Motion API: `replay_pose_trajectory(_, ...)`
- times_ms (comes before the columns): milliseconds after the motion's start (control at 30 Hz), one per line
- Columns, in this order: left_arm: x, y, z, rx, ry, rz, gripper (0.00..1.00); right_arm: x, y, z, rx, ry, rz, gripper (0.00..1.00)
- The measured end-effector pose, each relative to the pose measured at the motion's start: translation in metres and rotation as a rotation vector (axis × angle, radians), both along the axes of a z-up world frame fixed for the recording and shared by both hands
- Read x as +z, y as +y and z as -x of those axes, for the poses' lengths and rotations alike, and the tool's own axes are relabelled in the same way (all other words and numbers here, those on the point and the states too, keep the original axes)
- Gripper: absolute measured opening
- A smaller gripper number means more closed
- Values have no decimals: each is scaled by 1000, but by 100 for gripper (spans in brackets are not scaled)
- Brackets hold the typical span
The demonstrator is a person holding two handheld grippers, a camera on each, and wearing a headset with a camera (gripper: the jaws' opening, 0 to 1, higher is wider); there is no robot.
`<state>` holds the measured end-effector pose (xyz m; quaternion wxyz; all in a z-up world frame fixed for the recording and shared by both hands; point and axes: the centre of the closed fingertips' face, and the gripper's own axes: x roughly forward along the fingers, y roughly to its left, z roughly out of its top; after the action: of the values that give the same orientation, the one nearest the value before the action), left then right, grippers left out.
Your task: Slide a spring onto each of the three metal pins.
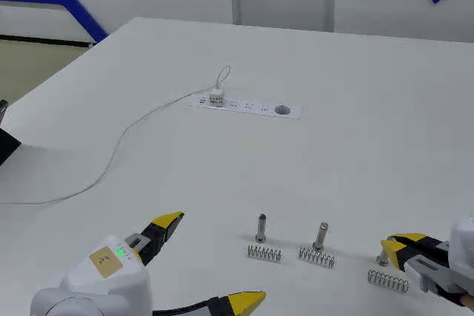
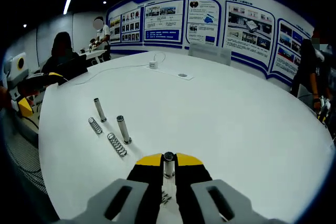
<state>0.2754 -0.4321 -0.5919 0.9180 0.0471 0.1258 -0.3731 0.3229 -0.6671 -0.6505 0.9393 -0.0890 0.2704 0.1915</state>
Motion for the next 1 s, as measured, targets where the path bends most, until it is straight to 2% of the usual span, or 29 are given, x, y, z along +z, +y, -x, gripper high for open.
replay_pose_trajectory(167, 0, -2, 1, -8, -3, -6, 91, -1, -1, 1, -11, -3, -7, 9)
replay_pose_trajectory(300, 0, -3, 1, -14, -5, -11, 91, -2, 1, 1, 48, -22, 72, 9)
replay_pose_trajectory(333, 0, -3, 1, -15, -5, -13, 91, -2, 0, 1, 46, -20, 76, 9)
replay_pose_trajectory(433, -1, -3, 2, -19, -4, -16, 90, -2, -1, 0, 35, -13, 54, 9)
replay_pose_trajectory(533, -1, -3, 2, -20, -6, -20, 90, 1, -1, -1, 29, -28, 35, 9)
replay_pose_trajectory(733, -2, -4, 3, -26, 1, -21, 90, 4, -2, 0, 30, -28, 21, 17)
replay_pose_trajectory(800, -2, -4, 3, -28, 1, -20, 90, 8, -3, 2, 20, -37, -4, 18)
replay_pose_trajectory(1000, -2, -4, 3, -26, 1, -19, 90, 1, -9, 10, 35, -17, -27, 20)
